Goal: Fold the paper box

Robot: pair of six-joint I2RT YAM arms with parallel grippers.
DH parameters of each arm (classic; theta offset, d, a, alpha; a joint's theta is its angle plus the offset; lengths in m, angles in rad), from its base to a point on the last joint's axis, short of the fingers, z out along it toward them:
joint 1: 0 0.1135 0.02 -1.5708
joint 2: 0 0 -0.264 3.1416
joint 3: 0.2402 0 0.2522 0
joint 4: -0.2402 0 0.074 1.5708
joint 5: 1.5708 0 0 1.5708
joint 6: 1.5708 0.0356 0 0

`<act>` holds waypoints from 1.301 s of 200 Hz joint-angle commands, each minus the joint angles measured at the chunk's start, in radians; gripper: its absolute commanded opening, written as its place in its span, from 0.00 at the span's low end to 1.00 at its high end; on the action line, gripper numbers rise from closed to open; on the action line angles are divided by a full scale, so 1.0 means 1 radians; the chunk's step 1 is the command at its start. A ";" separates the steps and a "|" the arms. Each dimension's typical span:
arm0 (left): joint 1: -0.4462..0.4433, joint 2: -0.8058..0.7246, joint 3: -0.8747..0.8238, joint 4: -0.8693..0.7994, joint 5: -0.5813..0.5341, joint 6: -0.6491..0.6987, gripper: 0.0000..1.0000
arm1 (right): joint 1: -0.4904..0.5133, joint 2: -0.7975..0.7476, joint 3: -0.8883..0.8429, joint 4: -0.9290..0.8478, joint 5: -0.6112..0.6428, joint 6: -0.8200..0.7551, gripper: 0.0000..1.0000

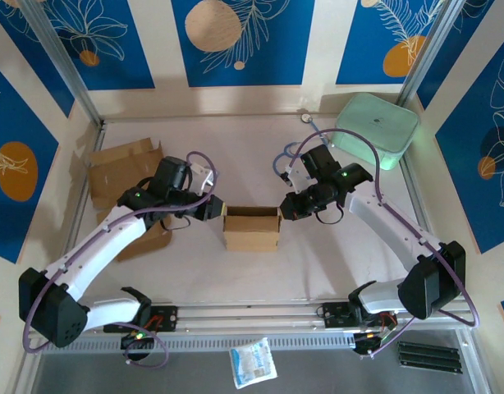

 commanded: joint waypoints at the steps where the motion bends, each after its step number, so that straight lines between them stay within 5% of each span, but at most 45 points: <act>1: -0.008 0.012 0.037 -0.035 0.023 -0.014 0.07 | 0.003 0.016 0.019 -0.039 -0.013 0.016 0.00; 10: -0.009 0.012 0.037 -0.045 0.022 0.005 0.10 | 0.003 0.014 0.019 -0.040 -0.011 0.016 0.00; 27: -0.011 0.005 0.029 -0.075 -0.040 0.067 0.40 | 0.003 0.011 0.019 -0.041 -0.012 0.016 0.00; 40: -0.012 -0.019 -0.001 -0.059 -0.060 0.116 0.53 | 0.004 0.010 0.020 -0.040 -0.012 0.016 0.00; 75: -0.031 -0.033 -0.046 -0.035 -0.095 0.203 0.60 | 0.003 0.011 0.021 -0.037 -0.013 0.018 0.00; 101: -0.059 0.012 -0.040 -0.044 -0.168 0.223 0.56 | 0.005 0.011 0.023 -0.039 -0.015 0.019 0.00; 163: -0.079 0.040 -0.032 0.002 -0.155 0.169 0.25 | 0.005 -0.003 0.016 -0.047 -0.007 0.021 0.00; 260: -0.079 0.041 0.084 -0.129 -0.154 0.100 0.08 | 0.007 0.006 0.010 -0.044 -0.007 0.020 0.00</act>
